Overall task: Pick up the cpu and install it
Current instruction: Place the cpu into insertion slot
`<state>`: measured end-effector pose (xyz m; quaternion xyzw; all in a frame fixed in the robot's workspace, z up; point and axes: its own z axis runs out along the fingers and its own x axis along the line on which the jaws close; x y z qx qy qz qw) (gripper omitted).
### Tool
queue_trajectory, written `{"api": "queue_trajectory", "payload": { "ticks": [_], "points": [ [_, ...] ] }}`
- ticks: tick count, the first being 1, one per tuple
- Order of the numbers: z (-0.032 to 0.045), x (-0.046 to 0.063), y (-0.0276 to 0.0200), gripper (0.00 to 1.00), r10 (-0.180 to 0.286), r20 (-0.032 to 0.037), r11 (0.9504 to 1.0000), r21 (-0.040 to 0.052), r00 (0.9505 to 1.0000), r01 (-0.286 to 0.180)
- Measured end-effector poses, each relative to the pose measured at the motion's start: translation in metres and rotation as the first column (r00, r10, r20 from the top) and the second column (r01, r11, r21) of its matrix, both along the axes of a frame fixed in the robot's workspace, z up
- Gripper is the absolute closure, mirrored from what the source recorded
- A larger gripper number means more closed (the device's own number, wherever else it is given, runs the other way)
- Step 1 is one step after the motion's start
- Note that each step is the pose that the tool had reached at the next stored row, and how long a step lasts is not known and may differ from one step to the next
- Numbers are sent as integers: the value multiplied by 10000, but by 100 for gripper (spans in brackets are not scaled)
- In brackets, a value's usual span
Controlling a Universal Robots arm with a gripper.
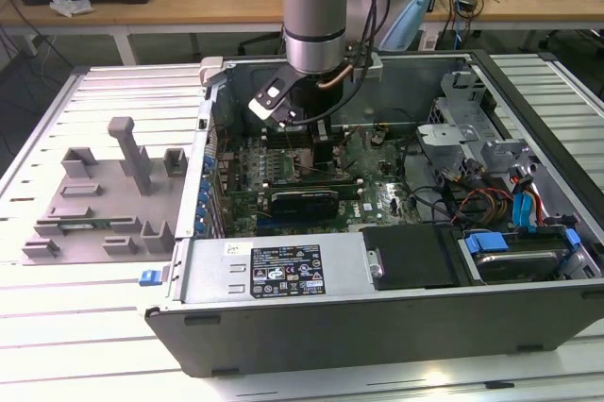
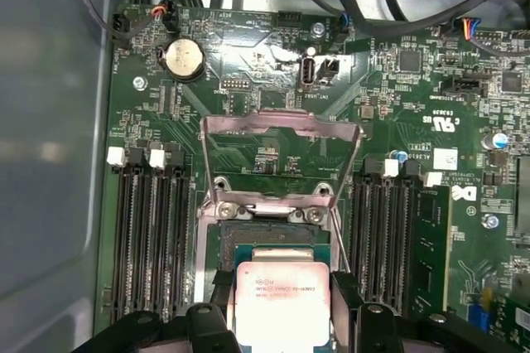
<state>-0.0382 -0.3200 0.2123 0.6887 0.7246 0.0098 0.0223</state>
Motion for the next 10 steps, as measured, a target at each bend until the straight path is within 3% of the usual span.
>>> {"api": "queue_trajectory", "payload": {
  "ticks": [5, 10],
  "points": [
    [-62, 21, 20, 45, -78, 0, 10000, -1, 10000, 78],
    [-106, 23, 34, 45, -439, -1, 9990, 9, 9990, 439]
  ]
}}
